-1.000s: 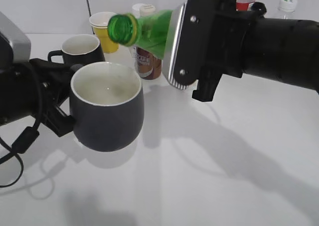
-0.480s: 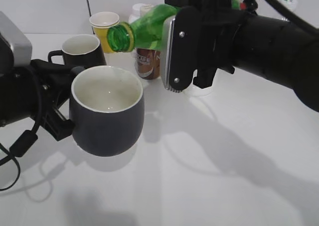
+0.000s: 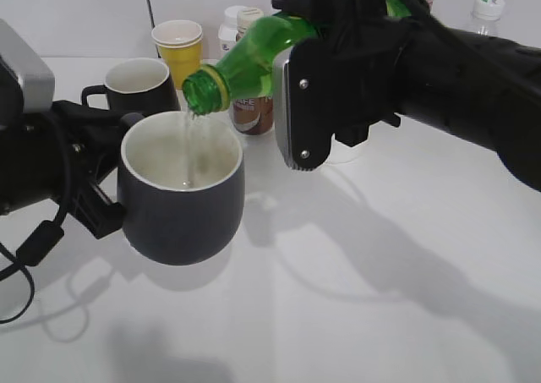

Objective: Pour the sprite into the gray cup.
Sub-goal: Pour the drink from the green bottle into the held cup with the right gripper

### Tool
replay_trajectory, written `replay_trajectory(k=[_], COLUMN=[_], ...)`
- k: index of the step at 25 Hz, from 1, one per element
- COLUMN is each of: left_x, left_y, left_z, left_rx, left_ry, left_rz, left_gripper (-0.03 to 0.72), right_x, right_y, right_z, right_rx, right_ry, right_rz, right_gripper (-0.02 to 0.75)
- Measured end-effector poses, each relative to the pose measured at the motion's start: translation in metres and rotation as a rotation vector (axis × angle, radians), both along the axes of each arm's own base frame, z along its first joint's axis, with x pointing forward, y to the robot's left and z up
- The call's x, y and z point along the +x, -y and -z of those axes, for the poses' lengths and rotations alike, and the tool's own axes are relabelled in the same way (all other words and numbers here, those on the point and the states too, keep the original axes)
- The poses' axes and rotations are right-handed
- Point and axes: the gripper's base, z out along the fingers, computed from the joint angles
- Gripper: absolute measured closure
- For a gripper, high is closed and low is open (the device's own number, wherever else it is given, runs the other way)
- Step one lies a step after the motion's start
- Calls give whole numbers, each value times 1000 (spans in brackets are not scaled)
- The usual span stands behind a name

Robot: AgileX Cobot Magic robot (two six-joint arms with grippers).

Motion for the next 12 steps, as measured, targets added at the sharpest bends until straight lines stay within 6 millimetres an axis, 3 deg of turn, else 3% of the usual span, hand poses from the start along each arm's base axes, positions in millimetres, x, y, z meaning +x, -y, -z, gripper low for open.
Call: replay_trajectory(k=[12], left_x=[-1], left_y=[1], left_z=[1], left_rx=[24], left_ry=[12], left_rz=[22], left_gripper=[638], right_x=[0], right_y=[0], right_z=[-1], right_rx=[-70], right_ry=[64], right_rz=[-14], right_gripper=[304])
